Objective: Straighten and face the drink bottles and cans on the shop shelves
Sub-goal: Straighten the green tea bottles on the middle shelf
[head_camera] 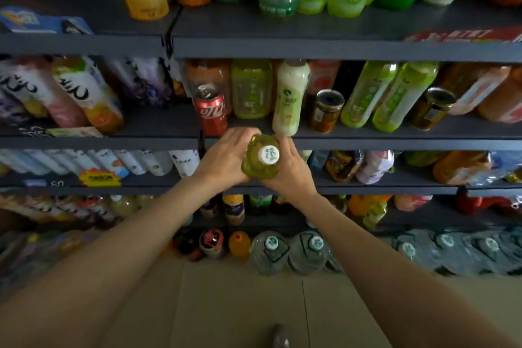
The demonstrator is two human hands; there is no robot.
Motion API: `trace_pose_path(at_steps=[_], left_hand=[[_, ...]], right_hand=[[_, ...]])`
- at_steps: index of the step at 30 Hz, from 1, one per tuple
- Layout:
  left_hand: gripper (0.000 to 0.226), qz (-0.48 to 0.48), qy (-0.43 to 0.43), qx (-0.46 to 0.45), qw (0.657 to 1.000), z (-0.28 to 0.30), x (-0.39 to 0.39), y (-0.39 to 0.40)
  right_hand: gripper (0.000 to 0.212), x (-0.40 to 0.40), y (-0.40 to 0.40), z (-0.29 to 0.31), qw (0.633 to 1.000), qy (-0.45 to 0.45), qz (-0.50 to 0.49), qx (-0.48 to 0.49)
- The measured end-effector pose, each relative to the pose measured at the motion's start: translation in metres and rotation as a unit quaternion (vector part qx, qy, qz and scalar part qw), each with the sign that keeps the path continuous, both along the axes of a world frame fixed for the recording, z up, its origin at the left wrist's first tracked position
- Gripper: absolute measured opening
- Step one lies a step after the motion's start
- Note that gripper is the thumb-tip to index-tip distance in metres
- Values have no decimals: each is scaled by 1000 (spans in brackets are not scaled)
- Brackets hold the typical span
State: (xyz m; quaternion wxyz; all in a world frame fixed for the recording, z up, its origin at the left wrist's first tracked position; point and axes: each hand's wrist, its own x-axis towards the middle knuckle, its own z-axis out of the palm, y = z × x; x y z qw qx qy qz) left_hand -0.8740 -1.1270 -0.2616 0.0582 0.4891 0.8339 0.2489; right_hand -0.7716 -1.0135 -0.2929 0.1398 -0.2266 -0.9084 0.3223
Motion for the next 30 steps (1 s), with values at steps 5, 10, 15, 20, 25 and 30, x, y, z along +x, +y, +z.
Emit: trace_pose_path(at_steps=[5, 10, 15, 20, 25, 30], left_hand=[[67, -21, -44, -74, 996, -56, 28, -18], [74, -34, -59, -92, 993, -109, 43, 1], [85, -30, -42, -90, 995, -154, 33, 35], [88, 5, -69, -89, 994, -190, 11, 65], [121, 18, -133, -134, 982, -207, -28, 89], [115, 24, -120, -121, 985, -222, -52, 108]], right_hand=[[82, 44, -16, -41, 996, -89, 26, 10], [85, 59, -6, -91, 993, -118, -9, 2], [88, 44, 28, -133, 994, -104, -11, 24], [87, 20, 63, -170, 996, -92, 3, 3], [92, -11, 99, -185, 992, -94, 40, -76], [88, -31, 118, -201, 992, -84, 50, -77]])
